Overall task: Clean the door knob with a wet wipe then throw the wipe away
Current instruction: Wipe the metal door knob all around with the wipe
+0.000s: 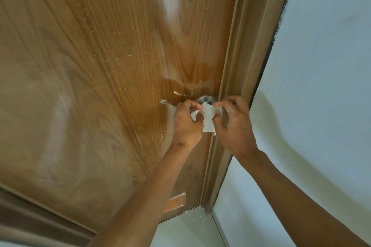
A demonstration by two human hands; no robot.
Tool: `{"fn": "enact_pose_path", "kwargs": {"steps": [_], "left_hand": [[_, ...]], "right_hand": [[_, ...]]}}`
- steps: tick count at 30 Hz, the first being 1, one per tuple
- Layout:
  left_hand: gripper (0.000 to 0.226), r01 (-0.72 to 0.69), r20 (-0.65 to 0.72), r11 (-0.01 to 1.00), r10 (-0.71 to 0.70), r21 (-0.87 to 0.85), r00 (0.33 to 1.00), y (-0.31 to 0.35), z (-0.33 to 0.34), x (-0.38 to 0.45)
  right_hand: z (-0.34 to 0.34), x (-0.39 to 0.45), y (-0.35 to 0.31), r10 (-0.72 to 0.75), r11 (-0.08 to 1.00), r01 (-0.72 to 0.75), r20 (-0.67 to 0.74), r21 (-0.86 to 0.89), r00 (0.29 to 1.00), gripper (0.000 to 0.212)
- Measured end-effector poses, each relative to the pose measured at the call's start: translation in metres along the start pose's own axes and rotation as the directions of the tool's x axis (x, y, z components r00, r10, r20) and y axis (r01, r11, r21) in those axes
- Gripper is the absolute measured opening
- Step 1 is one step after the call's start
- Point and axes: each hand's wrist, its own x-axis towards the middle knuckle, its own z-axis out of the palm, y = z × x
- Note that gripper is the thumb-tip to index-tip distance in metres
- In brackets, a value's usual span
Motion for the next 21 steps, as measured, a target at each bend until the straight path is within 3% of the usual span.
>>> {"fn": "enact_pose_path", "kwargs": {"steps": [5, 8, 10, 12, 14, 16, 17, 18, 19, 21], "left_hand": [[0.026, 0.015, -0.036, 0.999, -0.017, -0.034, 0.999, -0.003, -0.003, -0.001], [0.027, -0.013, -0.066, 0.999, 0.010, -0.042, 0.998, -0.004, -0.006, 0.000], [0.025, -0.030, -0.071, 0.998, 0.027, -0.053, 0.997, -0.004, -0.008, 0.004], [0.024, -0.032, -0.074, 0.997, 0.026, -0.071, 0.997, -0.003, -0.009, 0.007], [0.022, -0.020, -0.086, 0.998, 0.015, -0.063, 0.996, -0.002, -0.009, 0.008], [0.021, -0.014, -0.095, 0.999, 0.009, -0.047, 0.995, -0.002, -0.009, 0.008], [0.021, -0.013, -0.097, 0.999, 0.008, -0.043, 0.995, -0.002, -0.009, 0.009], [0.020, -0.011, -0.098, 0.999, 0.007, -0.042, 0.995, -0.001, -0.008, 0.009], [0.018, -0.009, -0.099, 0.999, 0.004, -0.043, 0.995, -0.001, -0.008, 0.009], [0.015, 0.006, -0.096, 0.998, -0.012, -0.058, 0.995, 0.000, -0.008, 0.010]], "right_hand": [[0.016, -0.005, 0.002, 0.060, 0.989, -0.083, 0.173, 0.126, 0.983, 0.048], [0.029, -0.009, -0.001, 0.148, 0.967, -0.165, 0.097, 0.194, 0.984, 0.052], [0.036, -0.007, -0.009, 0.293, 0.898, -0.299, 0.069, 0.324, 0.954, 0.048], [0.043, -0.002, -0.017, 0.512, 0.725, -0.494, 0.105, 0.480, 0.853, 0.044], [0.047, 0.007, -0.022, 0.691, 0.479, -0.666, 0.223, 0.572, 0.688, 0.046], [0.051, 0.015, -0.023, 0.754, 0.264, -0.750, 0.356, 0.606, 0.552, 0.049], [0.052, 0.016, -0.024, 0.758, 0.244, -0.763, 0.374, 0.599, 0.535, 0.049], [0.053, 0.015, -0.025, 0.750, 0.310, -0.754, 0.339, 0.579, 0.568, 0.048], [0.054, 0.011, -0.027, 0.714, 0.452, -0.710, 0.259, 0.540, 0.651, 0.045], [0.054, -0.004, -0.024, 0.478, 0.793, -0.460, 0.059, 0.400, 0.876, 0.041]]}}
